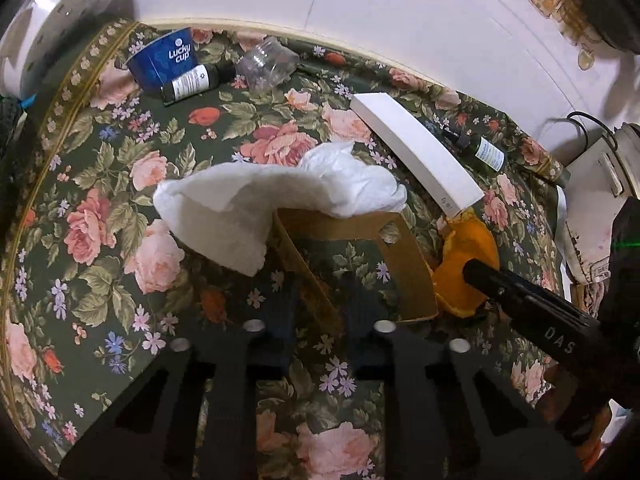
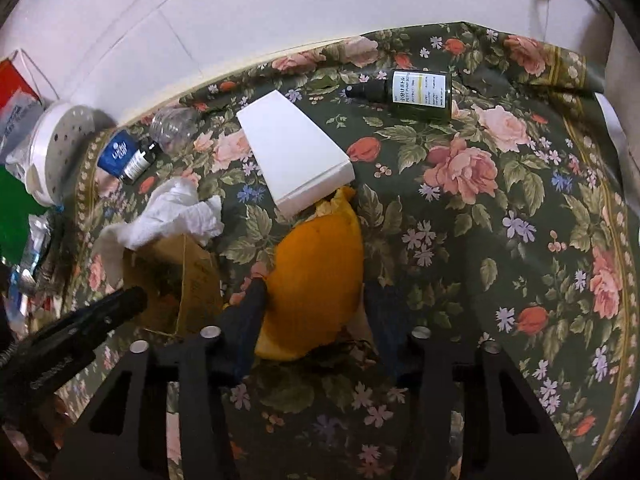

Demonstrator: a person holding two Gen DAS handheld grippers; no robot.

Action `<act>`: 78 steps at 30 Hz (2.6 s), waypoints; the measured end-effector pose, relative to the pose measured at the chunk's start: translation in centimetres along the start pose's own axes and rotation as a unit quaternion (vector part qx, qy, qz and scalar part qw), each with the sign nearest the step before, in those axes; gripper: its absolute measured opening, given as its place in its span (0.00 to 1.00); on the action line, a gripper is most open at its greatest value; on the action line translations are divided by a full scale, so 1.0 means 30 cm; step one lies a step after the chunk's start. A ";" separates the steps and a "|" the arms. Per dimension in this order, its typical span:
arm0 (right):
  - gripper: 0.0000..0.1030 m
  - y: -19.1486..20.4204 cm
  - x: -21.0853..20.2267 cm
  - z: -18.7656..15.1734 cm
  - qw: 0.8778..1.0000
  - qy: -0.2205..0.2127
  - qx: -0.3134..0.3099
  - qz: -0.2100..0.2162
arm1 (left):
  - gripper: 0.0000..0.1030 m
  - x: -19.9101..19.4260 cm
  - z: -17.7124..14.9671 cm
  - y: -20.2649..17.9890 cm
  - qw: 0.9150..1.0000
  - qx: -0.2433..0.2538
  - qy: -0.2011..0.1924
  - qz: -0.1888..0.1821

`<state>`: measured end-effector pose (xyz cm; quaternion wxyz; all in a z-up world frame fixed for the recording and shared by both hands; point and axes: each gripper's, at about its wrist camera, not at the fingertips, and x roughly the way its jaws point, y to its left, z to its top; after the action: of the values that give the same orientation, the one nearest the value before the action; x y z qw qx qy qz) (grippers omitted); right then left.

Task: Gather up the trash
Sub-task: 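Grasp the orange peel with the right tool while the left tool grasps the cardboard piece, then lower both held items over the floor bin and open both tools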

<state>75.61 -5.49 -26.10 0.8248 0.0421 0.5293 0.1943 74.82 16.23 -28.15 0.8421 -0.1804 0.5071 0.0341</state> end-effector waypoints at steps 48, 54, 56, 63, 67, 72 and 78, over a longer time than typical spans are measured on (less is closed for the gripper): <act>0.25 0.009 -0.888 -0.652 0.988 -0.135 -0.060 0.051 | 0.00 -0.811 -0.786 -0.399 0.986 0.076 -0.149 0.008; 0.25 0.092 -0.870 -0.846 0.991 -0.128 -0.021 0.024 | 0.00 -0.847 -0.939 -0.304 0.985 0.115 -0.126 -0.009; 0.25 0.108 -0.866 -0.907 0.992 -0.127 -0.009 0.021 | 0.00 -0.857 -0.992 -0.265 0.985 0.121 -0.119 -0.017; 0.25 0.144 -0.830 -1.110 0.994 -0.110 0.024 -0.002 | 0.00 -0.830 -1.148 -0.172 0.985 0.147 -0.087 -0.023; 0.25 0.151 -0.801 -1.187 0.996 -0.084 0.036 -0.007 | 0.00 -0.793 -1.211 -0.149 0.988 0.144 -0.059 -0.022; 0.25 0.127 -0.743 -1.263 0.998 -0.053 0.042 -0.017 | 0.00 -0.717 -1.280 -0.142 0.989 0.146 -0.029 -0.022; 0.25 0.037 -0.607 -1.333 0.999 -0.012 0.037 -0.018 | 0.00 -0.523 -1.362 -0.119 0.992 0.124 0.007 -0.006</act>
<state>33.11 -16.56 -27.63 0.8326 0.0658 0.5265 0.1590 33.71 1.03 -30.78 0.8545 -0.0779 0.5123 -0.0355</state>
